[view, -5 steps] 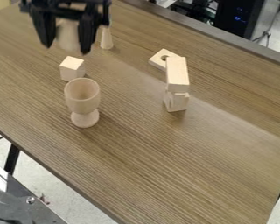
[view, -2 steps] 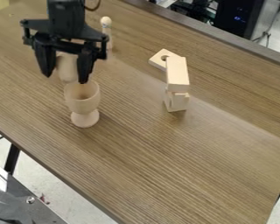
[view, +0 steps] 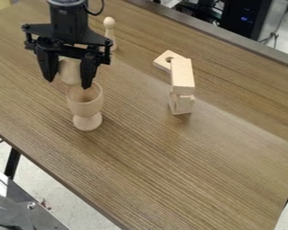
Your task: PUT BALL ON THE CUP
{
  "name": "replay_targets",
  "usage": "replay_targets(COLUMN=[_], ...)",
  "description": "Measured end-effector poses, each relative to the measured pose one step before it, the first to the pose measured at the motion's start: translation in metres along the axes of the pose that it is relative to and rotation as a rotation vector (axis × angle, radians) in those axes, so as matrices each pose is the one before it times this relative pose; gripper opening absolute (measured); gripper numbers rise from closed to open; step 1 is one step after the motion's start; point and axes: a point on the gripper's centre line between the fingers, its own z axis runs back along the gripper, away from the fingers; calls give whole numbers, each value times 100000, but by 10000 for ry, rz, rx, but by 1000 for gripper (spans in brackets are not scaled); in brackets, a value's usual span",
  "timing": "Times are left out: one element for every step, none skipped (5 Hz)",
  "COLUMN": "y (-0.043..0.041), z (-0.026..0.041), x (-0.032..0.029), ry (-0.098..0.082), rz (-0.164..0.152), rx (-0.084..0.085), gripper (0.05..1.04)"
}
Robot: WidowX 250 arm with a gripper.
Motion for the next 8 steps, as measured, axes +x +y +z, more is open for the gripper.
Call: replay_targets(y=[-760,-526,-45,169,230,272,166,310], z=[33,-56,-475,-355,135,3,336,1580], x=[-116,-82,-664,-510,-168,-176,276,724], ry=[-22,-43,212,157,-14,111,-105,-573], rz=[-176,-103,11,15,7,18,-7,132], rx=[-36,-38,67,115,111,171,93,-56], gripper=[714,714,714,714,786,1004,1001,1001])
